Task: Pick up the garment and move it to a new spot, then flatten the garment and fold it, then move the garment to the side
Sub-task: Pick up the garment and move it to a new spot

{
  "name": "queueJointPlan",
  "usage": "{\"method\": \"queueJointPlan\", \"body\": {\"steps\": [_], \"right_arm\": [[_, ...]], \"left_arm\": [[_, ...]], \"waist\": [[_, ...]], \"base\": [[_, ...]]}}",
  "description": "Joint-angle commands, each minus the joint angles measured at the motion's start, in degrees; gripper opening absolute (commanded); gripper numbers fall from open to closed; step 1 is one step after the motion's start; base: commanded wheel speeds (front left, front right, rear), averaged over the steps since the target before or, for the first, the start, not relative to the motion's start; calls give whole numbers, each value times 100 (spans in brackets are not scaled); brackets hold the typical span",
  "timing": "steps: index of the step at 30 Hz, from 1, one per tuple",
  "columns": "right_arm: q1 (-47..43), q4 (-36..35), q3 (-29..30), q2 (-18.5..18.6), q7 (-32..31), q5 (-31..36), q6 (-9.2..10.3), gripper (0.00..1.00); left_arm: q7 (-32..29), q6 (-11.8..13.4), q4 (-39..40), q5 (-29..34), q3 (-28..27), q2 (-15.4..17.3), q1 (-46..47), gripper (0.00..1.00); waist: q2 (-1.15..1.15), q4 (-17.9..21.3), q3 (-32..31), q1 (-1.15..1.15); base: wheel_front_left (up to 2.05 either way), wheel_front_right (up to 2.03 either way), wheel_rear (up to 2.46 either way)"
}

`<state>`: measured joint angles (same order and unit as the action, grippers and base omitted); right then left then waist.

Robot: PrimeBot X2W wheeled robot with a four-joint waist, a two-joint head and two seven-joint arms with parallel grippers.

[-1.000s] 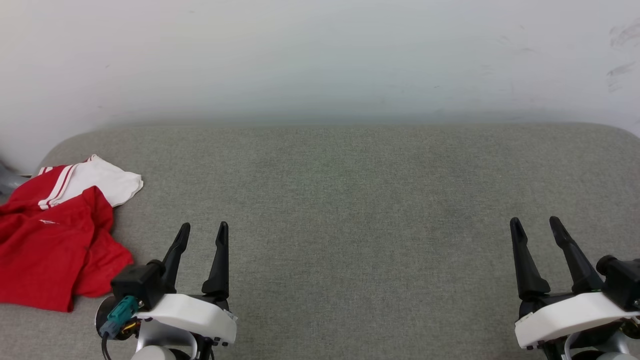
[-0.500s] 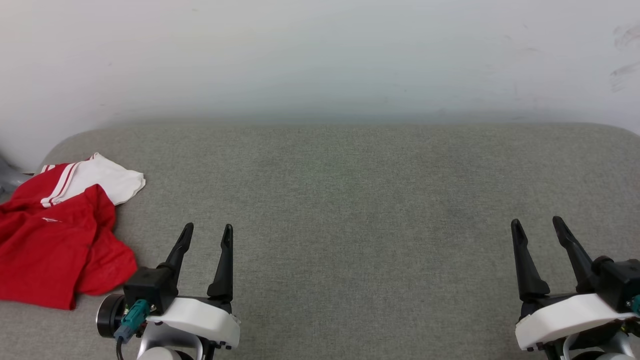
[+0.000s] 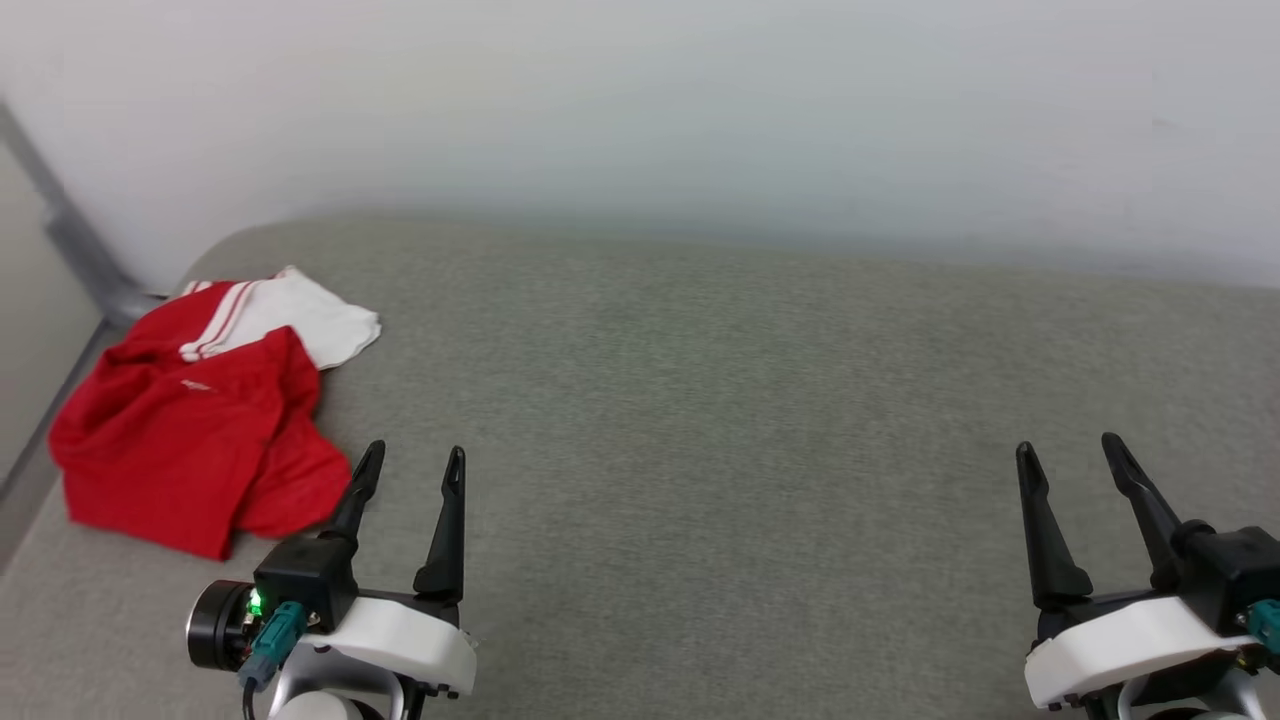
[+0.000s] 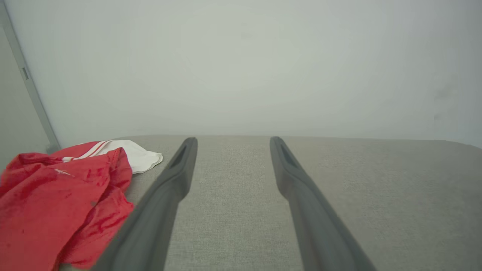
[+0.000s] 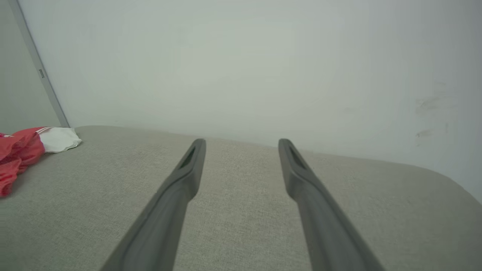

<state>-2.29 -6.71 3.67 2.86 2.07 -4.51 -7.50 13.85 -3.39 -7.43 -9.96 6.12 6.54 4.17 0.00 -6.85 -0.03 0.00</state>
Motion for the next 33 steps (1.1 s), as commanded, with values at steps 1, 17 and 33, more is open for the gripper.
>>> {"method": "queueJointPlan", "body": {"steps": [1, 17, 33], "right_arm": [[11, -33, -24, 4, 52, 107, 2, 100], [80, 22, -218, 4, 157, 237, 3, 100], [308, 119, -301, 4, 97, 202, 3, 100]], "left_arm": [[54, 8, -5, 115, -33, 3, 74, 100], [137, -89, -54, 225, -387, -79, 2, 100], [137, -241, -92, 56, -704, -229, 35, 100]], "waist": [[0, -266, -8, 0], [0, -1780, -11, 0], [0, -2345, 141, 0]], "base": [[0, 0, 0], [0, 0, 0], [0, 0, 0]]}}
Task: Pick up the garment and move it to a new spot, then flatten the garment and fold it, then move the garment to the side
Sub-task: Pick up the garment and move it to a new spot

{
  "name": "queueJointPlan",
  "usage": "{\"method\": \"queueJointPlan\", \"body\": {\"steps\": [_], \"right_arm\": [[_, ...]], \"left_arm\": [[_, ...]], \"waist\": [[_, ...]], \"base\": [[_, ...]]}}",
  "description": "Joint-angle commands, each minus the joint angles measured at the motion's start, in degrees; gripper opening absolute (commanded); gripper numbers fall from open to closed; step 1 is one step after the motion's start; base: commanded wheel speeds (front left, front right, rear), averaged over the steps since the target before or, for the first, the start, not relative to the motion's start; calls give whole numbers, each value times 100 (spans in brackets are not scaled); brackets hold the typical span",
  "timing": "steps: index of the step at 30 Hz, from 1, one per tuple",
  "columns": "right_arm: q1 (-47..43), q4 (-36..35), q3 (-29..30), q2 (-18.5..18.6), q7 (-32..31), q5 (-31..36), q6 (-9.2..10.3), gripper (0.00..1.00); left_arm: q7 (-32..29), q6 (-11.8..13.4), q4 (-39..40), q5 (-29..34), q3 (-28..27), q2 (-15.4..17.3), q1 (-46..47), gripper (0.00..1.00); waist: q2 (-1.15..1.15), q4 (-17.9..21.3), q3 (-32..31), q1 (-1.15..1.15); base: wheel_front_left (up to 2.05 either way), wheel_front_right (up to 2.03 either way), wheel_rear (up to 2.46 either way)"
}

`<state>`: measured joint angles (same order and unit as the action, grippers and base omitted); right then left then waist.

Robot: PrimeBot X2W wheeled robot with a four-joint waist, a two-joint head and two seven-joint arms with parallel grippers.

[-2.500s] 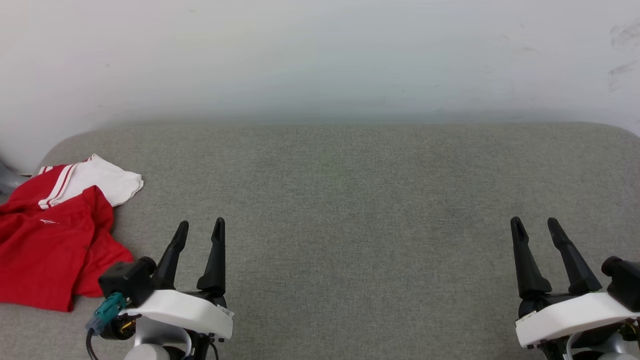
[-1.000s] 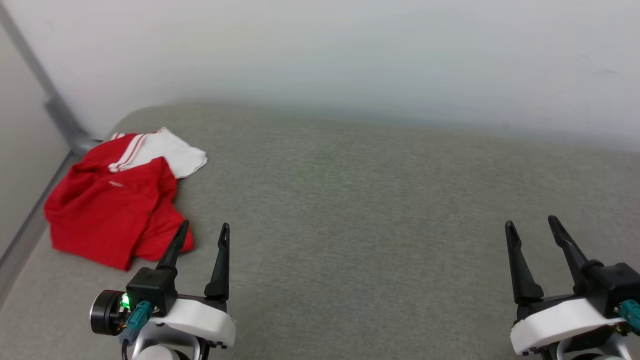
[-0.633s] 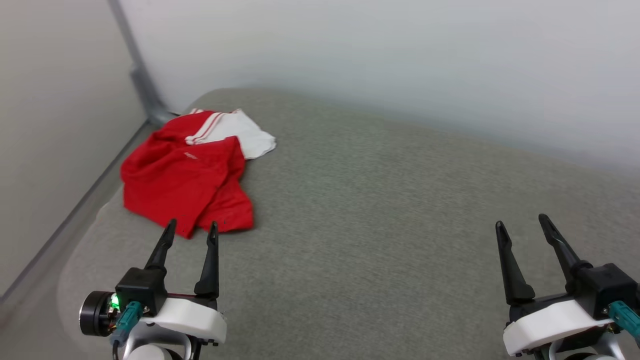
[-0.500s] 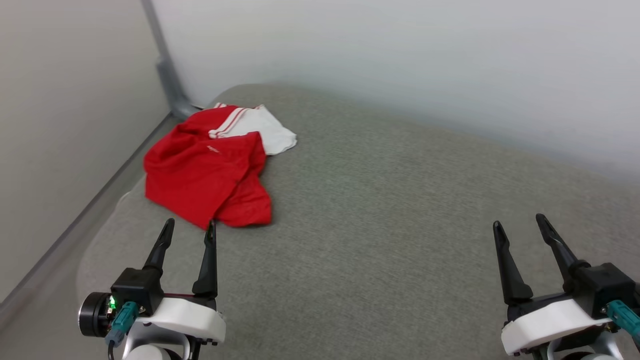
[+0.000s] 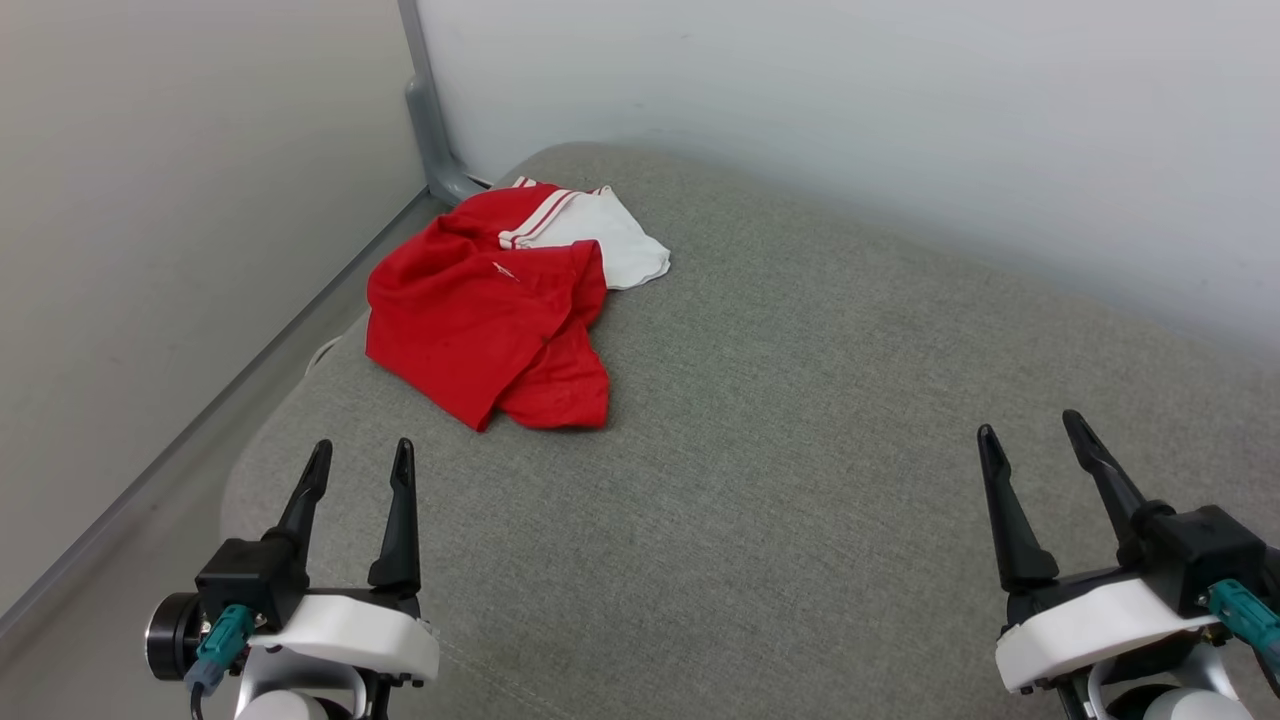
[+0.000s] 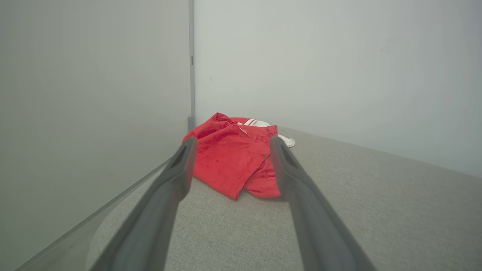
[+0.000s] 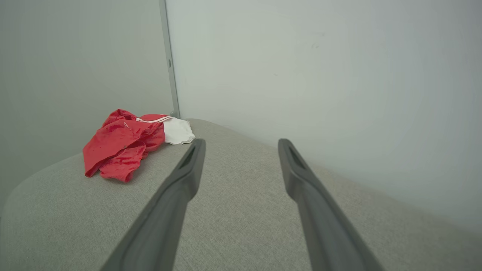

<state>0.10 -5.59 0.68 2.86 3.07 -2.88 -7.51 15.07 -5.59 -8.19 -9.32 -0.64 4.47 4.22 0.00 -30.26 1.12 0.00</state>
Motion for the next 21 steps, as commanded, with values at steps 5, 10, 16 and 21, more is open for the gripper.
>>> {"method": "queueJointPlan", "body": {"steps": [5, 10, 16, 21], "right_arm": [[108, -78, 73, 4, -75, 85, 4, 100], [404, -504, 87, 4, -409, 436, 4, 100], [662, -712, 95, 4, -540, 578, 4, 100], [980, -894, 81, 7, -569, 718, 4, 100]], "left_arm": [[15, -60, -263, -83, -77, -27, 306, 100], [-259, -146, -1033, -561, -188, 295, 1772, 100], [-684, -180, -1401, -951, -179, 636, 2734, 100], [-1633, -189, -2063, -1548, 138, 1147, 3712, 100]], "waist": [[0, 17, 192, 0], [0, 437, 992, 0], [0, 718, 1538, 0], [0, 977, 2126, 0]], "base": [[0, 0, 0], [0, 0, 0], [0, 0, 0], [0, 0, 0]]}}
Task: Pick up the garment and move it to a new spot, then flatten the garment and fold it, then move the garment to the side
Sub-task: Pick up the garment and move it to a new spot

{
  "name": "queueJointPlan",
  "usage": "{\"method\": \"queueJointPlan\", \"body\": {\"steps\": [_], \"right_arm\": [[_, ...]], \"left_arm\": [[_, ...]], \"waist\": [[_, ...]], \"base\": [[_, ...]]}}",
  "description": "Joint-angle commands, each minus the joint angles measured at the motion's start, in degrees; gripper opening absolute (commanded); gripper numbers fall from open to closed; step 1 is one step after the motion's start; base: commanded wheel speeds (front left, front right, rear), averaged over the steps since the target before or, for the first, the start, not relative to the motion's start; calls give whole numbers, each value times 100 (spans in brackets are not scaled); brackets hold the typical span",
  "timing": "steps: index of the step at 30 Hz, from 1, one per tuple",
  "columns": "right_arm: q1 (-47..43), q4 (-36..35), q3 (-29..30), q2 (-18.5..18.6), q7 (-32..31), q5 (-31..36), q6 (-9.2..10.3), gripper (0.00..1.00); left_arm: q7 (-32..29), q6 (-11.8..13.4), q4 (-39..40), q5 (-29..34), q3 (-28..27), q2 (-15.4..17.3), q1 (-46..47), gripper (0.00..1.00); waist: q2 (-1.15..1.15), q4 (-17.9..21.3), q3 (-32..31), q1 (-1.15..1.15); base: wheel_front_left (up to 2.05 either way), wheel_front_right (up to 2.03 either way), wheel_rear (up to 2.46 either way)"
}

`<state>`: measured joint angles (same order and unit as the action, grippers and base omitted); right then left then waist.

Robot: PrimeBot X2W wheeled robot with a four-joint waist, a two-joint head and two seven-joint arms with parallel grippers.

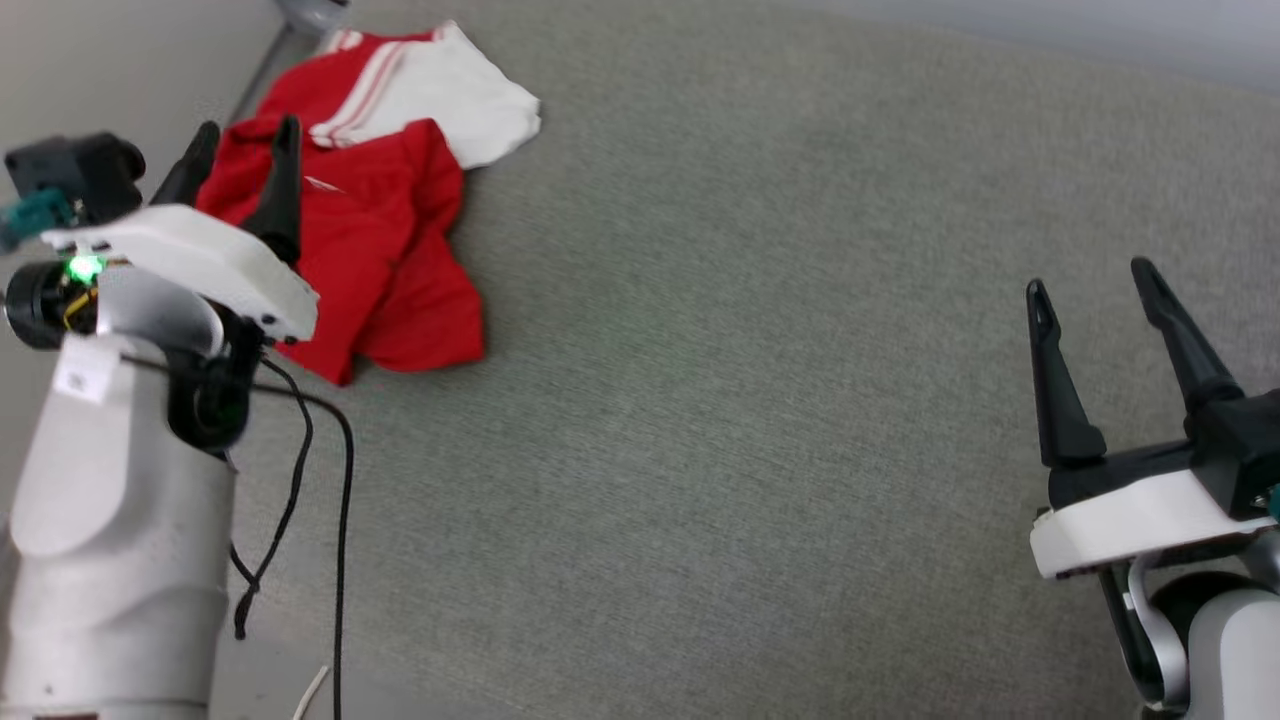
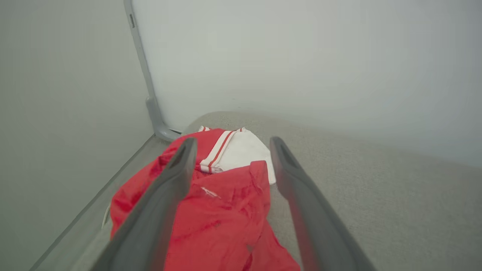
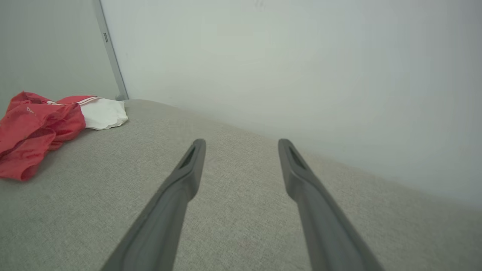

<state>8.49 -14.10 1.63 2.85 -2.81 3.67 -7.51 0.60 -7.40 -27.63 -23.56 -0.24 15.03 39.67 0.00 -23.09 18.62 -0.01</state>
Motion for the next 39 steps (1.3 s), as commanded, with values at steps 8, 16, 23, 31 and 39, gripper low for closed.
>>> {"method": "queueJointPlan", "body": {"steps": [8, 16, 23, 31, 39], "right_arm": [[474, -29, -72, 21, 85, 100, 4, 100], [672, 43, -92, 38, 144, 89, 4, 100], [719, 64, -68, 55, 163, 96, 4, 100], [612, 114, 25, 37, 195, 104, 4, 100], [362, 275, 144, 7, 352, -50, 4, 100]], "left_arm": [[-1795, -4, -1133, -922, 671, 767, 764, 100], [-3188, -5, -2140, -1508, 919, 1103, 999, 100], [-3332, -1, -2727, -1694, 951, 958, 987, 0], [-1702, 51, -2653, -1289, 1023, 1097, 1273, 0], [-150, 64, -2482, -801, 1265, 1127, 1436, 0]], "waist": [[0, 541, 846, 1], [0, 733, 1151, 1], [0, 791, 1202, 1], [0, 741, 889, 1], [0, 664, 214, 1]], "base": [[0, 0, 0], [0, 0, 0], [0, 0, 0], [0, 0, 0], [0, 0, 0]]}}
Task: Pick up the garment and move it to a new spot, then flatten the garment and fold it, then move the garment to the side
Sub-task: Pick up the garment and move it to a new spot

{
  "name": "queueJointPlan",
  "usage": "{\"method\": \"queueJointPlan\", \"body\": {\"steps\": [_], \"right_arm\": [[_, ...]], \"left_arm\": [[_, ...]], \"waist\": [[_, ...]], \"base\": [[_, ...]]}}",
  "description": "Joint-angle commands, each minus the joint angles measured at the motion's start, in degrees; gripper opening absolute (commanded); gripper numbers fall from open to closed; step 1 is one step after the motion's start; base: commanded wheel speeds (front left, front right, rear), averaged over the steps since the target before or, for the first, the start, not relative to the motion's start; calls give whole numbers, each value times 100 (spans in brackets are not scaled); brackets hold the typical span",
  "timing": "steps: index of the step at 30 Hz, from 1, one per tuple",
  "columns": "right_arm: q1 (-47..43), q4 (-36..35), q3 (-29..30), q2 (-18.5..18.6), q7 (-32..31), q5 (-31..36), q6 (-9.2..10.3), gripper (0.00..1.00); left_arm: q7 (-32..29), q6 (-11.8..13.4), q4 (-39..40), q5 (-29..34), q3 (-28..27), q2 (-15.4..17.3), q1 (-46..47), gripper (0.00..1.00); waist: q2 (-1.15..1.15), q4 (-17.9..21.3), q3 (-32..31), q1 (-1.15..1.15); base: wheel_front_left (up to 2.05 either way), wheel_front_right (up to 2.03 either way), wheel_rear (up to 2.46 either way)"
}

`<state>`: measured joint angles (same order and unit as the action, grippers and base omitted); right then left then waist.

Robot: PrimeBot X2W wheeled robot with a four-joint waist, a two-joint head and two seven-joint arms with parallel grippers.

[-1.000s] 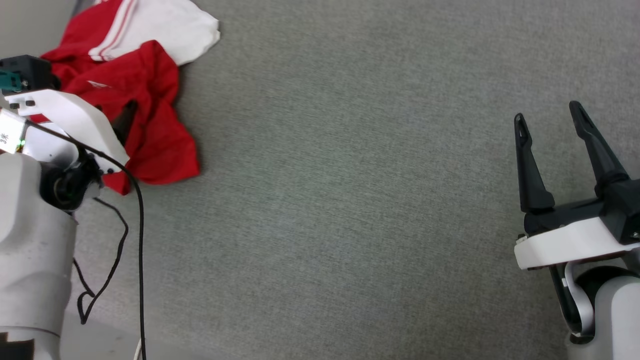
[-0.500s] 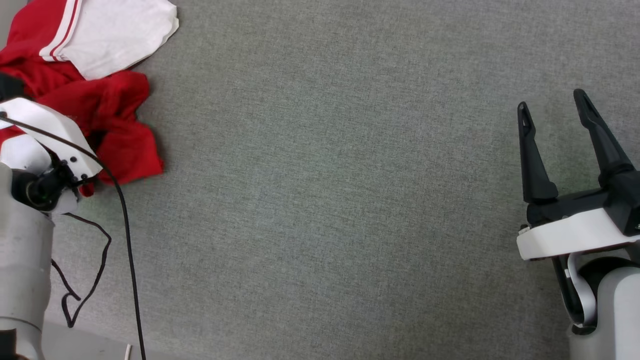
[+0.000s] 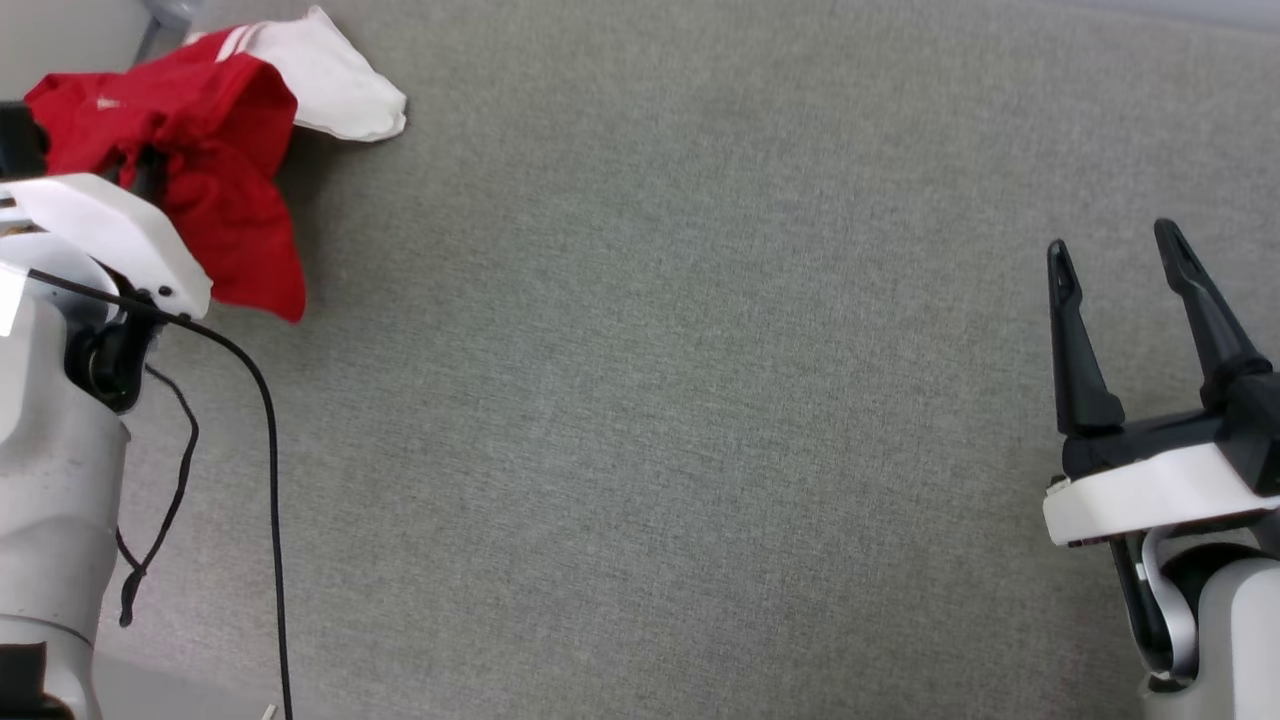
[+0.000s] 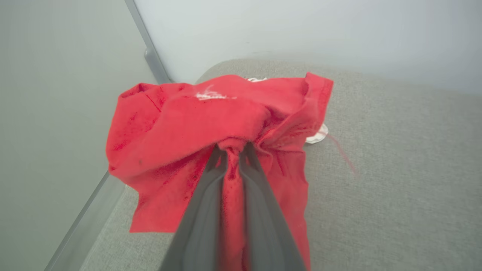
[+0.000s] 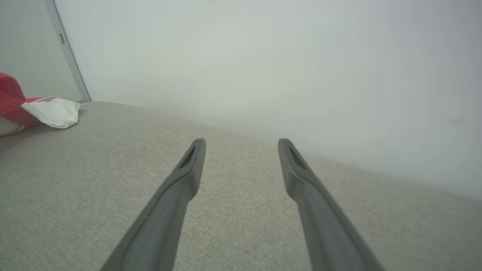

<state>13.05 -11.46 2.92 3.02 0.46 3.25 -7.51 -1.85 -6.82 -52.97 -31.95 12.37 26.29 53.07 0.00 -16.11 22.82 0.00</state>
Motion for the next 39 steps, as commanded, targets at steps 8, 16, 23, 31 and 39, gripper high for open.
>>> {"method": "queueJointPlan", "body": {"steps": [8, 16, 23, 31, 39], "right_arm": [[-465, 157, 170, -17, 117, -293, 4, 100], [-838, 249, 358, -16, 215, -619, 4, 100], [-1114, 276, 445, -16, 237, -750, 3, 100], [-1346, 307, 417, -16, 155, -835, 3, 100], [-1354, 271, 428, -16, 133, -887, 3, 100]], "left_arm": [[1248, 137, 438, 336, 176, -172, -36, 0], [1617, 423, 1373, 483, 259, -411, -471, 0], [1614, 627, 2518, 535, 445, -687, -1069, 0], [1275, 735, 3762, 467, 988, -1239, -1876, 0], [795, 364, 4235, 402, 1992, -1860, -2275, 0]], "waist": [[0, 29, -956, 0], [0, 346, -1546, 0], [0, 782, -1893, 0], [0, 1464, -2180, 0], [0, 2053, -2007, 0]], "base": [[0, 0, 0], [0, 0, 0], [0, 0, 0], [0, 0, 0], [0, 0, 0]]}}
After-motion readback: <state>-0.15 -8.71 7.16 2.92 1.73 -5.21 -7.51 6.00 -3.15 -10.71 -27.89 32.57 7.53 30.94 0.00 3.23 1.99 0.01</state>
